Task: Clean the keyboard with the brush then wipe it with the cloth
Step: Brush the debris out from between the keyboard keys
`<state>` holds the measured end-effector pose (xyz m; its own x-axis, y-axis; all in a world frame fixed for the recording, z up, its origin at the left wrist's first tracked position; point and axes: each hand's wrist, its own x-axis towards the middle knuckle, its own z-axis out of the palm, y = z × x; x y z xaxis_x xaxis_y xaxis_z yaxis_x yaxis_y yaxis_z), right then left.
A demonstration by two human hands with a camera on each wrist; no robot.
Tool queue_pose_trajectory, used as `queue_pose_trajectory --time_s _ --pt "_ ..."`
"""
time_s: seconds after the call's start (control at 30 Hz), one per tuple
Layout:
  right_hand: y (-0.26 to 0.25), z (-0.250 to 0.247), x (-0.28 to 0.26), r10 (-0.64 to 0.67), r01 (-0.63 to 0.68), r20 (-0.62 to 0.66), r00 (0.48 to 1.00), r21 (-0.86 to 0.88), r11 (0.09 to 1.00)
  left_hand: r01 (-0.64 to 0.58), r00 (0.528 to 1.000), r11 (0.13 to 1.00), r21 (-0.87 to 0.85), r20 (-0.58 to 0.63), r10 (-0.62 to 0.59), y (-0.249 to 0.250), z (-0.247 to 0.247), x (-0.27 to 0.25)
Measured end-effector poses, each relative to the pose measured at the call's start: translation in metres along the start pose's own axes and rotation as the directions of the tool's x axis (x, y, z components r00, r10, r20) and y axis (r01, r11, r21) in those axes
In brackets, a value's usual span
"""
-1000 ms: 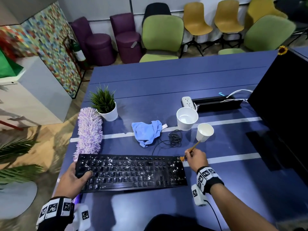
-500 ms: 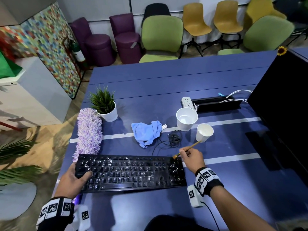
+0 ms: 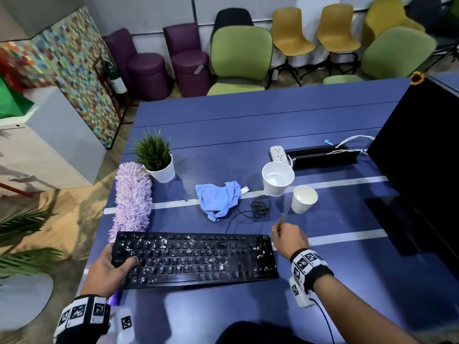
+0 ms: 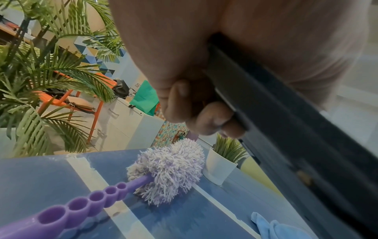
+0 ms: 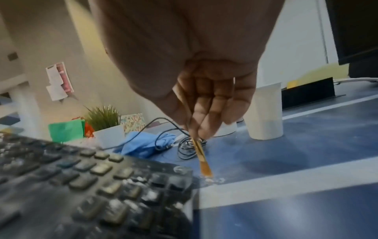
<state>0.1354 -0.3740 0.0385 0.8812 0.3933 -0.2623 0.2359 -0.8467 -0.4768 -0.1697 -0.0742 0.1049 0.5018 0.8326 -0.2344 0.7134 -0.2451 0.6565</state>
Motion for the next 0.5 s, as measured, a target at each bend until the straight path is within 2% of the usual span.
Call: queue_pose_trajectory --time_s 0.13,0.17,0.2,0.27,0.3,0.33,0.4,0.47,0.5 --pt "-0.017 0.007 0.003 -0.067 0.061 0.004 0.998 0.379 0.923 -0.002 1.000 1.000 0.021 -0.014 0.002 0.000 0.001 0.001" --pt "-0.019 0.009 0.005 -0.061 0.045 0.028 0.998 0.395 0.918 0.000 1.000 1.000 0.028 -0.018 0.000 0.000 0.002 0.001" --pt "-0.018 0.011 0.006 -0.031 0.009 0.059 0.998 0.339 0.941 -0.002 1.000 1.000 0.027 -0.019 0.002 0.000 0.002 0.001" --pt "-0.013 0.010 0.007 0.042 -0.047 0.064 0.997 0.086 0.995 0.002 1.000 1.000 0.020 -0.017 -0.002 0.000 0.001 0.000" --pt "-0.011 0.009 0.008 0.047 -0.048 0.026 0.999 0.029 0.998 0.003 1.000 1.000 0.010 -0.013 -0.003 0.000 0.001 -0.001" --pt "-0.011 0.008 0.009 0.026 -0.026 -0.003 1.000 0.044 0.999 0.007 1.000 1.000 0.004 -0.008 -0.007 0.000 0.000 -0.001" --pt "-0.013 0.008 0.009 -0.041 0.038 0.010 0.999 0.210 0.977 0.017 1.000 1.000 -0.012 -0.001 -0.017 -0.001 0.000 -0.002" --pt "-0.014 0.008 0.010 -0.054 0.035 0.050 0.997 0.330 0.943 0.032 0.999 0.999 -0.015 0.005 -0.032 0.000 -0.001 -0.002" --pt "-0.012 0.009 0.011 -0.040 0.013 0.079 0.996 0.316 0.949 0.029 1.000 0.999 -0.019 0.005 -0.029 0.000 -0.001 -0.002"
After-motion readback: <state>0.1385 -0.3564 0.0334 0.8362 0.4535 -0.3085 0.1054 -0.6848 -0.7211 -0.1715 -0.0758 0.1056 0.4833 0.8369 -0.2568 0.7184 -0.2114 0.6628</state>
